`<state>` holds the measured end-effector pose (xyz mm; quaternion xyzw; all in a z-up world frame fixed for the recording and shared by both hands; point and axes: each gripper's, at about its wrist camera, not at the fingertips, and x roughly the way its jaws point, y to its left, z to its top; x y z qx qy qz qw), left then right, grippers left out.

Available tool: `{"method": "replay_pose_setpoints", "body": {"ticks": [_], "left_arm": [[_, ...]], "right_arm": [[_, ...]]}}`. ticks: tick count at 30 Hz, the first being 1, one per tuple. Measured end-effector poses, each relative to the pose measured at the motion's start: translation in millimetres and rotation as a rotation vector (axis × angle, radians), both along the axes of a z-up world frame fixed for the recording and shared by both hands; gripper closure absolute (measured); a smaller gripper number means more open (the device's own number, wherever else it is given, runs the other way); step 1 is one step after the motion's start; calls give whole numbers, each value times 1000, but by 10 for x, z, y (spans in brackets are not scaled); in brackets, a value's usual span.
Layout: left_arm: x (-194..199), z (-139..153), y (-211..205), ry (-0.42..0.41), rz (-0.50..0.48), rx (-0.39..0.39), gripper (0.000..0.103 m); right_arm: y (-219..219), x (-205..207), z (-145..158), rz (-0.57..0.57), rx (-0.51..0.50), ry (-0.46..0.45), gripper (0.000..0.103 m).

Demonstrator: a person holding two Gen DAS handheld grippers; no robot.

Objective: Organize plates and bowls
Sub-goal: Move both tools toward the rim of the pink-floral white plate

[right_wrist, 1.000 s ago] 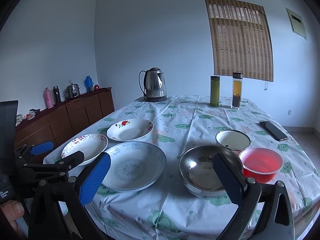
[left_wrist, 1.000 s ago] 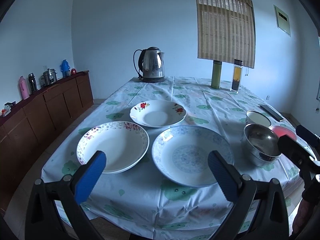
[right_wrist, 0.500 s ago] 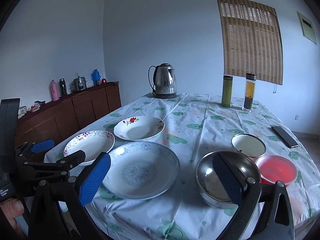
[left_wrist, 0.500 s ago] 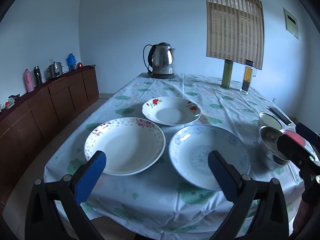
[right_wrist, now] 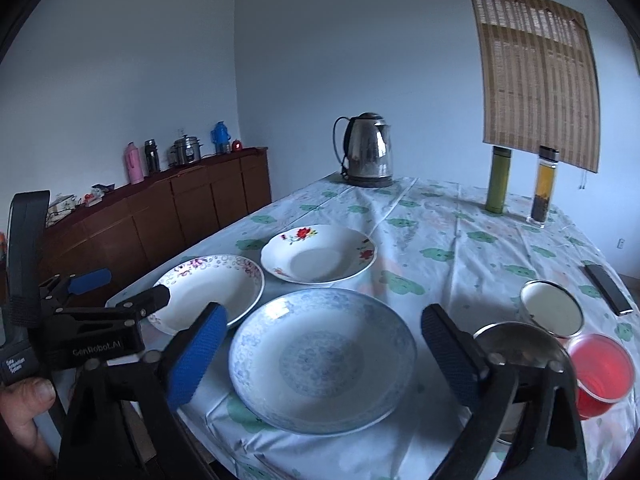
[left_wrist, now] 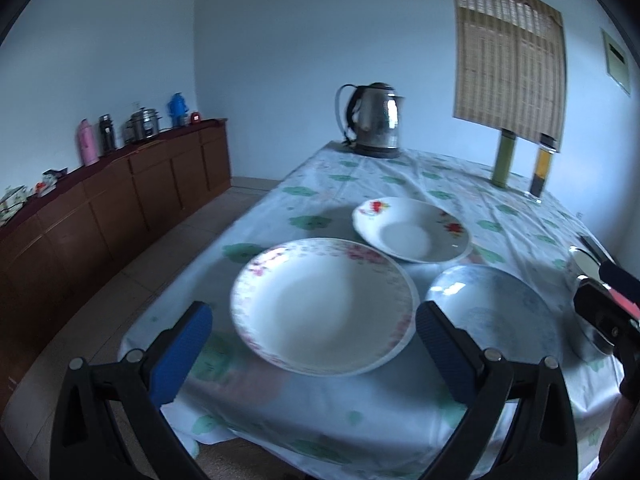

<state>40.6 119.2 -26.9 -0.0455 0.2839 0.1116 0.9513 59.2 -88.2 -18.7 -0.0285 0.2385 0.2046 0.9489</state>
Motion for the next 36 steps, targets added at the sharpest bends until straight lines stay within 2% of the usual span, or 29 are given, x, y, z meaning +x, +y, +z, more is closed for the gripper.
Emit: {"method": "replay_pose_setpoints", "body": {"ticks": [1,8,11,15,21,25,28,36], "left_arm": [[7,-7,73,1,11,-1,0],[104,-71,449,40,49,-12,0],[155,-116,552,61,60,2,0],[224,-177,644,86,49,-20,1],[347,-237,735,112,18,-51,11],[440,-284,791,146,-5,-85,30],[487,-294,804,155,-10,-94,32],[626,-338,863,187,-20,-106,32]], "right_arm": [[28,38,-14,11,2,11,19],[326,336,-134,95,13,119,20],[482,448,-177,126,-9,146,28],[665,637,-275,158,-22,204,37],[852,864,-351,182,-27,255,46],[990,984,-367,186,-56,268,50],[1058,1057,-381,191,-72,287,54],[1267,1214,-471,209,-126,339,54]]}}
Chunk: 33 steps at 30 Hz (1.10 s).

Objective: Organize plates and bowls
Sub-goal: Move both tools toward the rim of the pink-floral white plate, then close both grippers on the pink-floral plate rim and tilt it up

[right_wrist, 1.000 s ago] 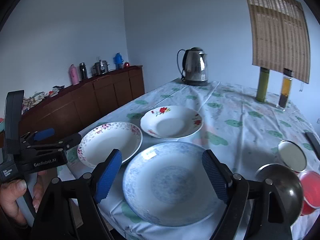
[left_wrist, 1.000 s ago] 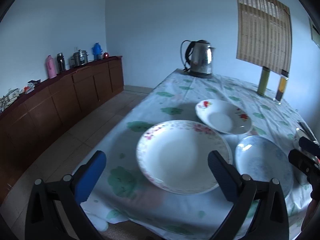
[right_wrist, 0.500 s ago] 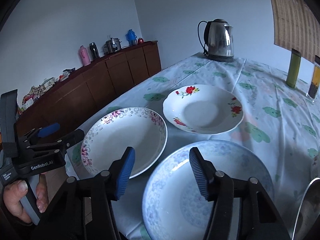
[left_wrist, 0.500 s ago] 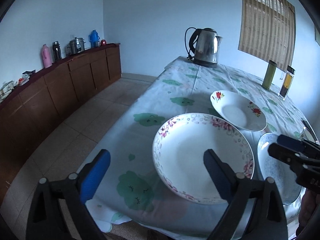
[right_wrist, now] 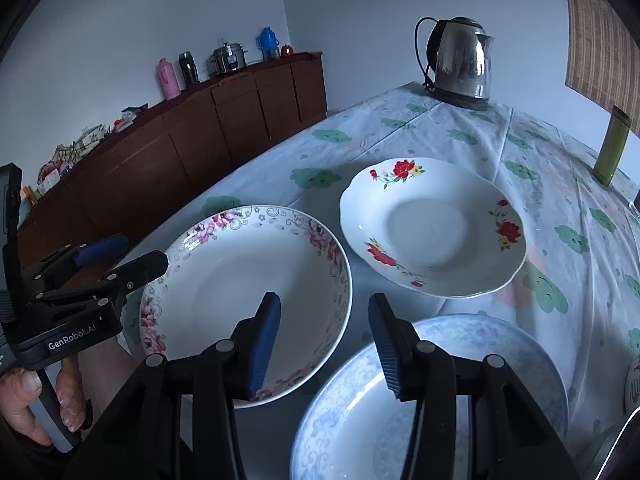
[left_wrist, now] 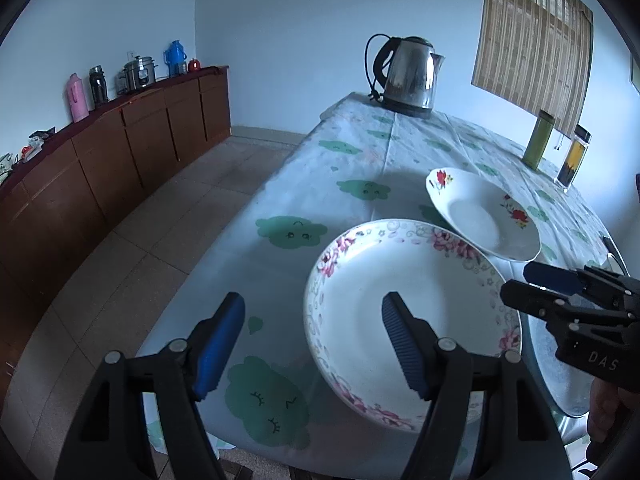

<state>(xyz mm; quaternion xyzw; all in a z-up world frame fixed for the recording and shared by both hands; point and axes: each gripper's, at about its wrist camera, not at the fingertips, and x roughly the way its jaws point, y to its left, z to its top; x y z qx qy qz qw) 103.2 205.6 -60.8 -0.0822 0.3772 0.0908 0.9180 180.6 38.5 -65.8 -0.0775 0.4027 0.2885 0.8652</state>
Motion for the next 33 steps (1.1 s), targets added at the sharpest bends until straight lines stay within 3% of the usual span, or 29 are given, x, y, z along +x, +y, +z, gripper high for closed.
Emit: {"method": "replay_pose_setpoints", "body": {"ticks": [8,13,24,28,33], "left_arm": [[65,-89,37,30,-7,-19,35],[111,-137,47,52,-24,-43,50],[219,-235,68,91,-33,-84,61],[247,-292,64,114,-42,-96,80],[238,-298,54,113,-37,-94,83]], "right_arm": [[68,96,-83,7,-39,31,55],[102,124,-104,15,-54,47,64],[110,226,-192,15,-53,90,70],[113,239,-221,21,-57,99,72],[124,241,-237,25,-63,100,72]]}}
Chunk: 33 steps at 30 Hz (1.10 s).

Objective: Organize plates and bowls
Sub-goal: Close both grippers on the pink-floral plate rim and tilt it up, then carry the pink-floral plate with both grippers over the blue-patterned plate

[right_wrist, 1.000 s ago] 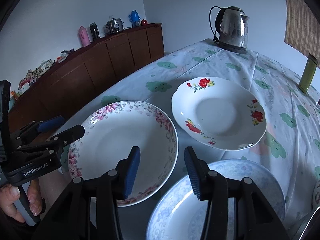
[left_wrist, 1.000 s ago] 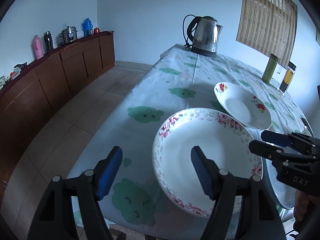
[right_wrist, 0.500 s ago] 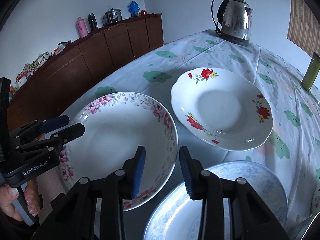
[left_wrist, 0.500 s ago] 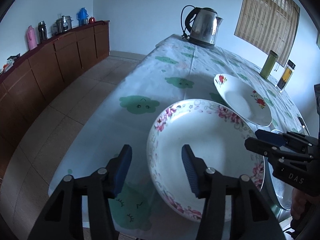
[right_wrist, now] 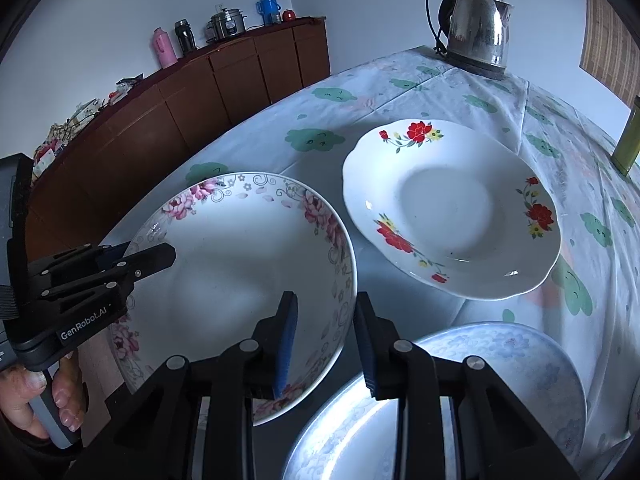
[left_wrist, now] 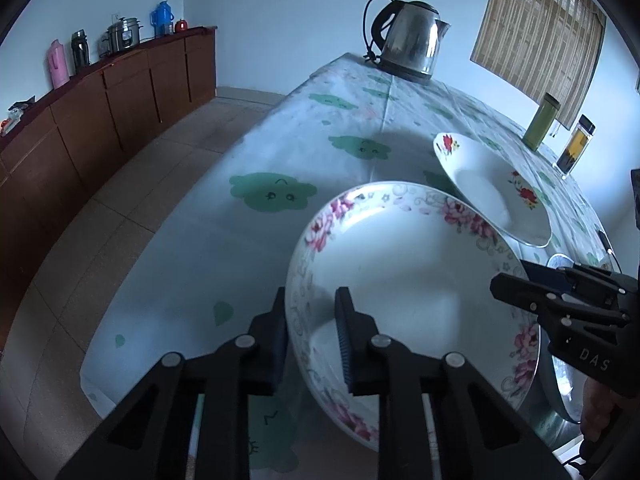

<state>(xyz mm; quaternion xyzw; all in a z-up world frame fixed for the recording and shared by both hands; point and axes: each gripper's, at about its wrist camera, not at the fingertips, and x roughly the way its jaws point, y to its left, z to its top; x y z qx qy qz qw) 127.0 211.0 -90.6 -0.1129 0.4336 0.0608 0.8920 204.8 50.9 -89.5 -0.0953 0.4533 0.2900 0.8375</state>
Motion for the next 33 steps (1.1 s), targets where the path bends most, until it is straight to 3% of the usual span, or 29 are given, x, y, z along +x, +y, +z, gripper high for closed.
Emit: {"method": "replay_pose_setpoints", "body": {"ticks": [33], "left_arm": [[-57,106,-43,-20,48,57,83]], "right_arm": [[-13,-39,47,-13,44,17,79]]}}
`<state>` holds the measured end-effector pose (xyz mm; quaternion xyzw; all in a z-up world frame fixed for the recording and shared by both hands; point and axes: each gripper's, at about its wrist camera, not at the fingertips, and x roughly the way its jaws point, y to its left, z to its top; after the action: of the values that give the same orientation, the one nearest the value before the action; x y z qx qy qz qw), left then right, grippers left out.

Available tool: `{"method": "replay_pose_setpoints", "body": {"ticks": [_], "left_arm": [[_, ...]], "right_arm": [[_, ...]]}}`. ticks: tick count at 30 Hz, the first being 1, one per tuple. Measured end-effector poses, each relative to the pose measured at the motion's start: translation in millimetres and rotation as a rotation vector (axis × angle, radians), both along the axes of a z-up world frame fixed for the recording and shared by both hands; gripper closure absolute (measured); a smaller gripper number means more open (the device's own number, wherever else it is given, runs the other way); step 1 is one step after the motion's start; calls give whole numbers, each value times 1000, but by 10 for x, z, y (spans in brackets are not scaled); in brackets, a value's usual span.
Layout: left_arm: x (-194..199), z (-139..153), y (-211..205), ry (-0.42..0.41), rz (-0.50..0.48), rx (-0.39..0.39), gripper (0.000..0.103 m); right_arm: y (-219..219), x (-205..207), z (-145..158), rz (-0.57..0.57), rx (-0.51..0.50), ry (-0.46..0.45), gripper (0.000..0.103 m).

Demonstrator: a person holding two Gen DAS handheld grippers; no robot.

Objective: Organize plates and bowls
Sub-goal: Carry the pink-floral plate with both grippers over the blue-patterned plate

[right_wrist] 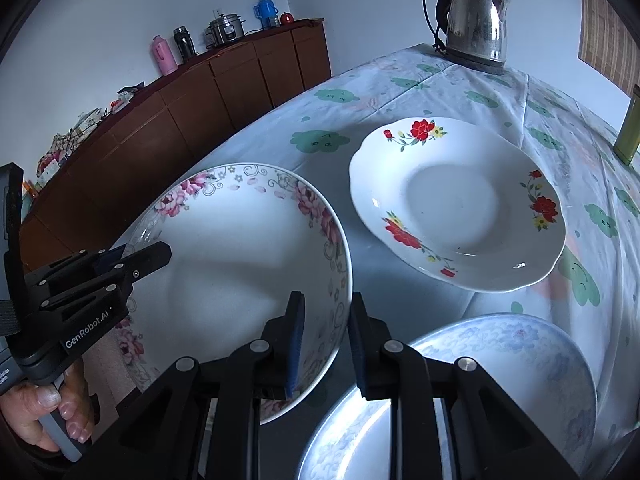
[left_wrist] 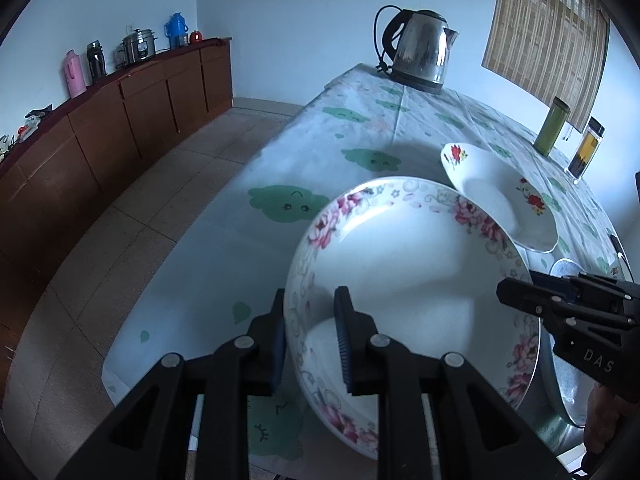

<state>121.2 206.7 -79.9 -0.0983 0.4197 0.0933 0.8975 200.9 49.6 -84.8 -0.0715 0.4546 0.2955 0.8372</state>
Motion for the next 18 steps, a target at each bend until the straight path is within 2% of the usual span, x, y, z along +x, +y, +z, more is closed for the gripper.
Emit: {"method": "replay_pose_setpoints", "body": {"ticks": [18], "left_arm": [[-91,206,-68,-33,-6,-4,83]], "right_arm": [[-127,-142,227,-8,33,-29,79]]}}
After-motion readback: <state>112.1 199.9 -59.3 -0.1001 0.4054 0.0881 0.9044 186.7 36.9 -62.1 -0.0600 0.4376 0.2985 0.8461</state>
